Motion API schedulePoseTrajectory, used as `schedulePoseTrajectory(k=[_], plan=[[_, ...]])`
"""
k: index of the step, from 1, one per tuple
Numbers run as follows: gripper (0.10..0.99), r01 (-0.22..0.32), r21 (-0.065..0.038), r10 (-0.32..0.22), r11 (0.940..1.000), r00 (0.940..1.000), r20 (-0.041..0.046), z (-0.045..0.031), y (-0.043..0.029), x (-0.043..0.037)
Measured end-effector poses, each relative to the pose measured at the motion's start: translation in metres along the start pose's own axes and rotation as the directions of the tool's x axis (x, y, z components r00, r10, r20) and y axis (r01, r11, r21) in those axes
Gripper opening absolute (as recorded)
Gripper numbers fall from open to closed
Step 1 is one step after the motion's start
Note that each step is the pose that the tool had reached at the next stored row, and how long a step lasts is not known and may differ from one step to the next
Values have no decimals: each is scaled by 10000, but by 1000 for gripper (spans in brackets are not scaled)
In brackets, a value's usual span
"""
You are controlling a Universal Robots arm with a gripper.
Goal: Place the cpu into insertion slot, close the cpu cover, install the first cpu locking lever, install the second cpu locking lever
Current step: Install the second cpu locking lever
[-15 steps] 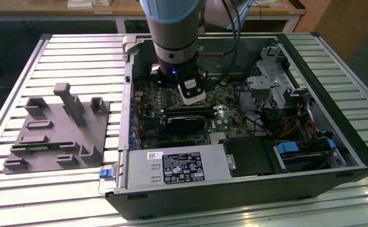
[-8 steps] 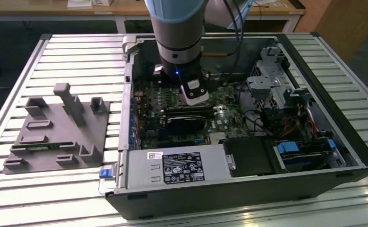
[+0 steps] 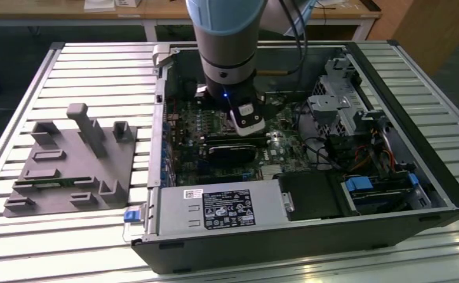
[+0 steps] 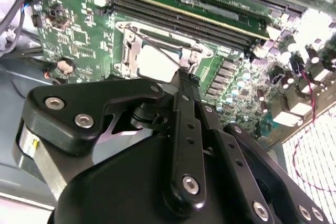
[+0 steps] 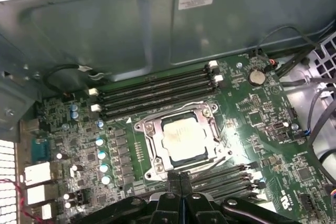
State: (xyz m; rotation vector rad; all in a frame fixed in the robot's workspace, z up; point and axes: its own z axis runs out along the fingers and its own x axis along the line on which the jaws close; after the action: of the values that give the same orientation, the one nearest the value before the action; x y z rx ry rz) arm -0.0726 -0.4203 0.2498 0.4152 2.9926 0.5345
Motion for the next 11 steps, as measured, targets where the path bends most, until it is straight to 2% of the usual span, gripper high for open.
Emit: schedulePoseTrajectory(k=[4,11], plan=[[106,-13,9,13,10000,10000,-28,51,-35,-30],[106,-61,49,62,10000,9999,-160,162,-79,-38]])
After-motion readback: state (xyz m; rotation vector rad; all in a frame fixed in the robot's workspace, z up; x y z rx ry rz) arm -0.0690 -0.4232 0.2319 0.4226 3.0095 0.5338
